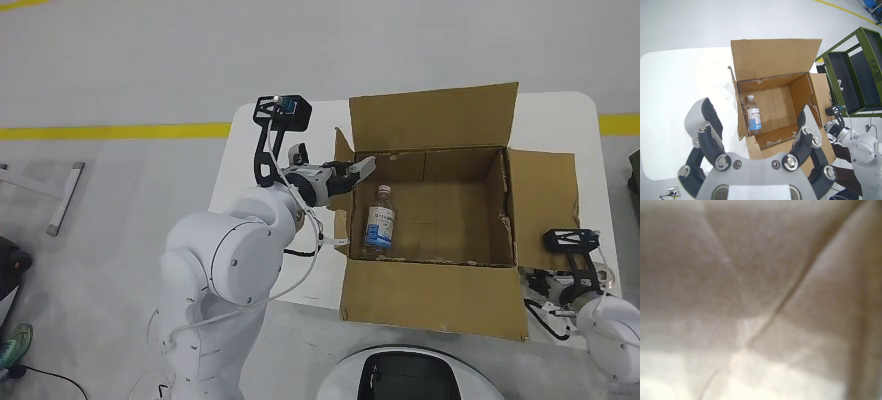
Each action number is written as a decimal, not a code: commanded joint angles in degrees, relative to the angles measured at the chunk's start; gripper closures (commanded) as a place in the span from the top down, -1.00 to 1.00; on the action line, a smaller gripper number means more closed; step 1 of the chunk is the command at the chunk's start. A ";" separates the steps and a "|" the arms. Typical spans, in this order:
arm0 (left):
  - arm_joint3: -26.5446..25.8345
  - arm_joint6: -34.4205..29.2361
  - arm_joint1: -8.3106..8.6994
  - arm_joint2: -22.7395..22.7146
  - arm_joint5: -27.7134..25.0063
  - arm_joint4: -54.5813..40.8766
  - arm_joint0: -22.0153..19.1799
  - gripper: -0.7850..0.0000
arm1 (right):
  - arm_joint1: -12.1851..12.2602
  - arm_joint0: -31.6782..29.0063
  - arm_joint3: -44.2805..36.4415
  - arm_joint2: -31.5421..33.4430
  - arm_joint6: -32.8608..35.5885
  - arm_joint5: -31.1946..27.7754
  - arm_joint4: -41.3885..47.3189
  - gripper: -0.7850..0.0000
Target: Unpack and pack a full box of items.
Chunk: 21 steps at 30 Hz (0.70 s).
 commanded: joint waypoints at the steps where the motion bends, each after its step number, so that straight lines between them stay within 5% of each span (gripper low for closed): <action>1: 0.00 0.00 0.00 0.00 0.00 0.00 0.00 1.00 | 0.06 0.15 0.16 -0.17 0.14 0.12 -0.11 0.33; 5: 0.00 0.00 0.00 0.00 0.00 0.00 0.00 1.00 | 0.17 0.42 0.55 -0.57 0.30 0.23 -0.31 0.11; 7: 0.00 0.00 0.00 0.00 0.00 0.00 0.00 1.00 | 0.22 0.53 0.60 -0.69 0.39 0.23 -0.34 -0.15; 11: 0.00 0.00 0.00 0.00 0.00 0.00 0.00 1.00 | 0.32 0.62 0.41 -0.44 0.40 0.79 -0.03 -1.00; 21: 0.00 0.00 0.00 0.00 0.00 0.00 0.00 1.00 | 0.31 -1.01 -5.28 10.45 -1.42 4.36 13.44 -1.00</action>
